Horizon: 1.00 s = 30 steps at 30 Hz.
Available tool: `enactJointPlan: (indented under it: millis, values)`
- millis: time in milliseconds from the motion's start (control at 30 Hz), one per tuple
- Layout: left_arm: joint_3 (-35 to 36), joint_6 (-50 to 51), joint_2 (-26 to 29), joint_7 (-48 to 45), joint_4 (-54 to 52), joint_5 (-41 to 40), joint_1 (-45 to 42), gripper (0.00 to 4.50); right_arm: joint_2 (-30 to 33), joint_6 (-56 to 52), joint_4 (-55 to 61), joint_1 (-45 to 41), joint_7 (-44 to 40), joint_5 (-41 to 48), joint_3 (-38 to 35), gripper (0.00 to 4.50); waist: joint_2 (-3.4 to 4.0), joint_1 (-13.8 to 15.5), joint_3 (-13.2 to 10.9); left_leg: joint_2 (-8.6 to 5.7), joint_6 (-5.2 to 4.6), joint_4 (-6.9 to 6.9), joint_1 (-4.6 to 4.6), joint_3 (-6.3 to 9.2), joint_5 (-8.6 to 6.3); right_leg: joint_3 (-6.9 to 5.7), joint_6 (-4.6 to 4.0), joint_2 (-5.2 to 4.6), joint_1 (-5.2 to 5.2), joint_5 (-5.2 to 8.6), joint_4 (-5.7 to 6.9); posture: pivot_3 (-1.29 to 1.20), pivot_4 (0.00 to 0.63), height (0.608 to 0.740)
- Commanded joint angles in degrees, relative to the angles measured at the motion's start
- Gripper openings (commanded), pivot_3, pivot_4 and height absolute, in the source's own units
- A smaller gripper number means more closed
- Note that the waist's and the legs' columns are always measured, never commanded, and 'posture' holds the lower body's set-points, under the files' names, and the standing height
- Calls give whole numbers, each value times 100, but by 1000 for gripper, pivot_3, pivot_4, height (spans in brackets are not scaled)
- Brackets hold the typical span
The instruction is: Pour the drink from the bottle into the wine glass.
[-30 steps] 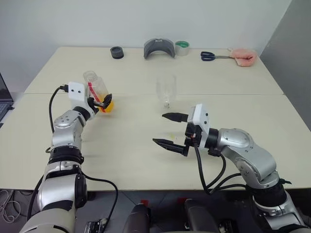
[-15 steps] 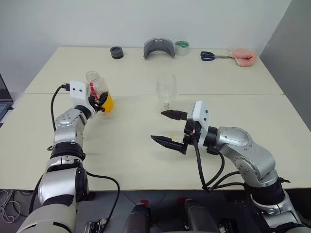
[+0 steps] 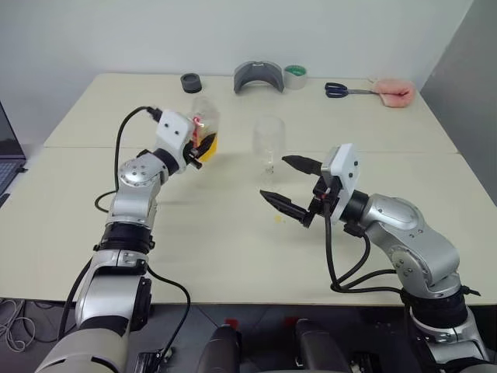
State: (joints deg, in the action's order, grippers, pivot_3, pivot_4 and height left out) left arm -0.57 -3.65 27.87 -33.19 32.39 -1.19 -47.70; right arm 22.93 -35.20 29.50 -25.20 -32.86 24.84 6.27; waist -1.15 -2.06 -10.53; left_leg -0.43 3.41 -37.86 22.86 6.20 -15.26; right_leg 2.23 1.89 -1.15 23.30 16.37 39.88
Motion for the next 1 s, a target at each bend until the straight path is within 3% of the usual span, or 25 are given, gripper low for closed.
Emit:
enactJointPlan:
  millis: [33, 567, 1000]
  values:
    - [-243, -562, 26, 136, -29, 426, -482, 1717, -82, 311, 62, -44, 266, -204, -165, 4500, 0, -8, 0, 0, 0, 1, 0, 0, 0, 0, 0, 1, 0, 0, -1, 0, 150, 740]
    - [-1256, -2935, 69, 1447, 2237, 2219, -1957, 1716, -225, 344, -312, -167, 441, -193, -355, 4500, -1, -2, -1, -5, -1, 0, 4, -3, 0, 0, 0, -1, 2, 0, -2, 0, 150, 740]
    - [-1734, -3631, 302, 2580, 3023, 3191, -2490, 1716, 326, 413, -506, -96, -164, -1, -675, 4500, -2, -12, -2, -6, -1, 1, 4, -3, -1, -1, 1, 0, 2, 0, -1, 0, 150, 740]
